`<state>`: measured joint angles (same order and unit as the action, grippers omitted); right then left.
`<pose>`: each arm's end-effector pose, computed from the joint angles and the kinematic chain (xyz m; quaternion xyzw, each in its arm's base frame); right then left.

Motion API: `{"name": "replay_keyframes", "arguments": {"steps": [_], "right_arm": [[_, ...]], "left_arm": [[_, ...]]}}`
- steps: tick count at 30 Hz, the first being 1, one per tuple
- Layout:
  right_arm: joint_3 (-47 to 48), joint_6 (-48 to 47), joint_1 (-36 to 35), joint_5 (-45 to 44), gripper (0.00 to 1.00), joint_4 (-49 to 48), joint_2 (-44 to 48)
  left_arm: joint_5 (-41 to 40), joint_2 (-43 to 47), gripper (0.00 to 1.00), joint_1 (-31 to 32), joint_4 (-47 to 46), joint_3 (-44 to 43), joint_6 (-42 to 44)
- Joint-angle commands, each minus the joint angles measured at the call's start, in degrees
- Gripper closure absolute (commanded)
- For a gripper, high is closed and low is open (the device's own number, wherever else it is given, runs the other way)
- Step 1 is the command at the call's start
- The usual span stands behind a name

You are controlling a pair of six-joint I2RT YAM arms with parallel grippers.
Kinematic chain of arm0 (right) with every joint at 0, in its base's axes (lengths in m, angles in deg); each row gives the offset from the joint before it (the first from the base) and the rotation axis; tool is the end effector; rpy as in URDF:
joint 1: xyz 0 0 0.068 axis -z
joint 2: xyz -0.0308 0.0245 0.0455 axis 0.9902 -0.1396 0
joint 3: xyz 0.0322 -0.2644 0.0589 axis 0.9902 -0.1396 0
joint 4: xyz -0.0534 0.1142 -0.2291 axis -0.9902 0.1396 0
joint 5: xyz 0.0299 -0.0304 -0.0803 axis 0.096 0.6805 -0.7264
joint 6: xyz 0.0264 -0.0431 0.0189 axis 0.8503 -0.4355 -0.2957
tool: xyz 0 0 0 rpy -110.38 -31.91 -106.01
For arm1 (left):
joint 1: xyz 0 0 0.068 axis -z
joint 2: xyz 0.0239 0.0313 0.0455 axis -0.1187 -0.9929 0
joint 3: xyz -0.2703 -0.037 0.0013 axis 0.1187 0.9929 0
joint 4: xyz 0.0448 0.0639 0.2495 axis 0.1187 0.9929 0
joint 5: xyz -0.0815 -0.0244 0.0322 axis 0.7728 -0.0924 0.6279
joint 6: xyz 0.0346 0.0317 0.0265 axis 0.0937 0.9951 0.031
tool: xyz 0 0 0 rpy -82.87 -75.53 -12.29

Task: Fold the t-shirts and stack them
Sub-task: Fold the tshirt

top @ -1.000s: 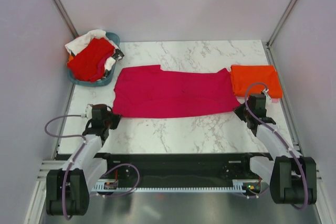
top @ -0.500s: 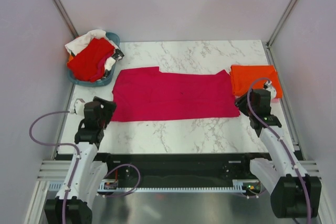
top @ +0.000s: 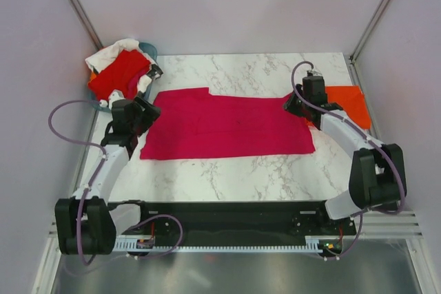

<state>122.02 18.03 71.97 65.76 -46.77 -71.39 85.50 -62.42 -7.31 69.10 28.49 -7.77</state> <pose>0.3177 0.0569 0.2432 0.1827 0.8846 0.1696 0.3942 0.2417 0.0034 0.2506 -0.3419 0.8008 -0.1685 0.4620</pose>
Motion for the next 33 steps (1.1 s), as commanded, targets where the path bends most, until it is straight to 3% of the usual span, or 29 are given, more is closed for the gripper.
{"name": "replay_keyframes", "arguments": {"steps": [1, 5, 13, 18, 25, 33], "right_arm": [[6.98, -3.69, 0.07, -5.08, 0.73, 1.05, -5.43], [11.13, -4.75, 0.07, -9.84, 0.89, 2.11, -12.19], [22.2, -5.98, 0.24, -15.38, 1.0, 4.57, -23.71], [28.35, -6.42, 1.03, -19.24, 1.0, 5.36, -29.78], [35.13, -6.69, 1.83, -17.93, 1.0, 6.51, -36.99], [38.9, -6.51, 2.44, -18.55, 1.0, 7.3, -42.79]], "left_arm": [[3.1, -5.92, 0.2, 1.8, -7.68, -3.27, 4.15], [0.38, -13.75, 0.21, 3.56, -10.23, -8.27, 4.85], [-0.25, -28.7, 0.22, 6.47, -10.93, -18.82, 7.75], [-0.33, -37.39, 0.22, 7.43, -10.06, -25.5, 9.5], [0.28, -44.34, 0.22, 7.79, -6.1, -32.36, 10.39], [0.2, -47.6, 0.22, 8.05, -3.72, -32.81, 8.11]]}}
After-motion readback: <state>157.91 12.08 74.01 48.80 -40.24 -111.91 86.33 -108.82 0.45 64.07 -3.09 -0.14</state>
